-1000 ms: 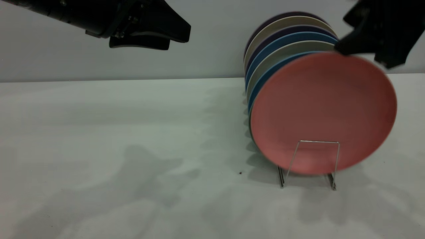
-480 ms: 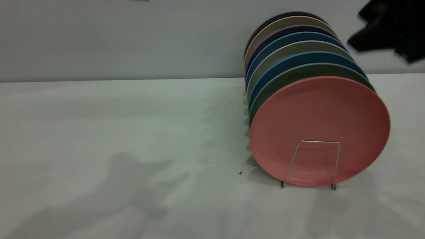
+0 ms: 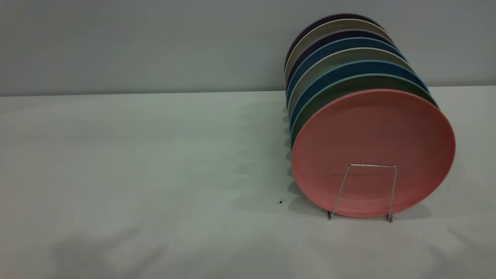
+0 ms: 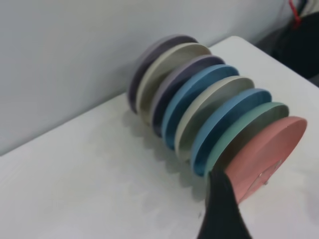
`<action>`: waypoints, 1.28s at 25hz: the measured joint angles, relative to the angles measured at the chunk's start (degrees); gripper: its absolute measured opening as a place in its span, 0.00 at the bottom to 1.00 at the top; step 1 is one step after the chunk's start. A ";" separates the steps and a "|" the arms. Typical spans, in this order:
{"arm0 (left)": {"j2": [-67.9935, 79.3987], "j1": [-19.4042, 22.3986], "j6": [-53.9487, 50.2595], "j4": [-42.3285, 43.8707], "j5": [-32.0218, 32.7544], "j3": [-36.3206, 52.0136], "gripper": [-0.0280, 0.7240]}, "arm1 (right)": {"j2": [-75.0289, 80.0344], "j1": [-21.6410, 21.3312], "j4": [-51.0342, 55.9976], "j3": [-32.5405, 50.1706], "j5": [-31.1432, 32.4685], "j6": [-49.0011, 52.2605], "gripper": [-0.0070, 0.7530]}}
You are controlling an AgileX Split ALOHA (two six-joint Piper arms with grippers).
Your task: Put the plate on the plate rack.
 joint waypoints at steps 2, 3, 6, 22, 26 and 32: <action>-6.07 0.00 -7.31 7.69 2.81 0.07 0.71 | -1.70 -0.07 -8.13 0.07 4.67 10.93 0.55; -8.72 0.00 -11.38 11.96 4.41 0.44 0.71 | -2.65 -0.07 -11.69 0.06 7.39 15.71 0.55; -18.97 0.00 -22.69 23.96 8.51 3.21 0.71 | -6.35 0.42 -15.77 0.06 14.68 23.13 0.54; -59.64 0.00 -42.97 39.38 30.78 21.97 0.71 | -39.19 0.48 -2.06 7.10 38.53 15.82 0.54; -60.09 0.00 -42.22 39.38 34.34 22.70 0.71 | -47.69 0.48 -0.53 11.38 37.75 11.94 0.54; -60.09 0.00 -39.39 39.38 34.18 27.36 0.71 | -51.12 0.61 0.44 14.89 34.29 9.05 0.46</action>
